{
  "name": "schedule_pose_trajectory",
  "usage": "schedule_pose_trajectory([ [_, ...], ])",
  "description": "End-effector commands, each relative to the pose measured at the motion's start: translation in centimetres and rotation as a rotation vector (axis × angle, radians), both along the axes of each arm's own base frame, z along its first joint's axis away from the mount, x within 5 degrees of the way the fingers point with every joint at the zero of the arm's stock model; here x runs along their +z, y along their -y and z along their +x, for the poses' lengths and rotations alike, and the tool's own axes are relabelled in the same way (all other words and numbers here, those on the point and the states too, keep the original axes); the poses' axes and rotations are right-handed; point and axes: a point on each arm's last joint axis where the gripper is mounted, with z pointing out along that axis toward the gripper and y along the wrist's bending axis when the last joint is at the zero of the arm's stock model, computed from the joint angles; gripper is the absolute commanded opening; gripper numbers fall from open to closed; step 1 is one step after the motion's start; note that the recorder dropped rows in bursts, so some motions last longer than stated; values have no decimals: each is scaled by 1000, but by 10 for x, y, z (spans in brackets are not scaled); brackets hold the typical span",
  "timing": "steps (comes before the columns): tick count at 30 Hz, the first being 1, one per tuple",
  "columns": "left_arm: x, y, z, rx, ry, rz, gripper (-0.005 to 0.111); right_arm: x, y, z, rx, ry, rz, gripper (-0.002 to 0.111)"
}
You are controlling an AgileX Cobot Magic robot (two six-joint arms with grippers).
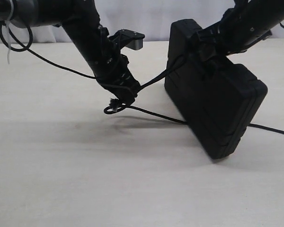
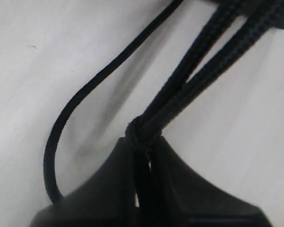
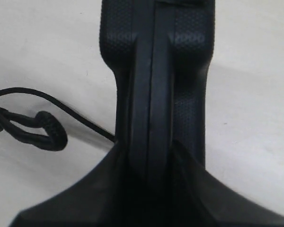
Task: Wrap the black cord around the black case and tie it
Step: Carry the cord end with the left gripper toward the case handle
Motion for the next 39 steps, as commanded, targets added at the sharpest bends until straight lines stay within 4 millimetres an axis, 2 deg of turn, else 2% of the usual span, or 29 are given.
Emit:
schedule_pose_trajectory([
  [1,3,4,0,24,-20,-31,0,-19,0,-7,31,-138,-18,4],
  [17,3,8,2,82,-27,-80,0,-18,-6,-9,70,-144,36,4],
  [25,-21,9,3,86,-100,-45,0,-18,-6,-9,81,-138,32,4],
  [39,-4,24,9,112,-71,-171,0,-17,-6,-9,128,-123,22,4],
])
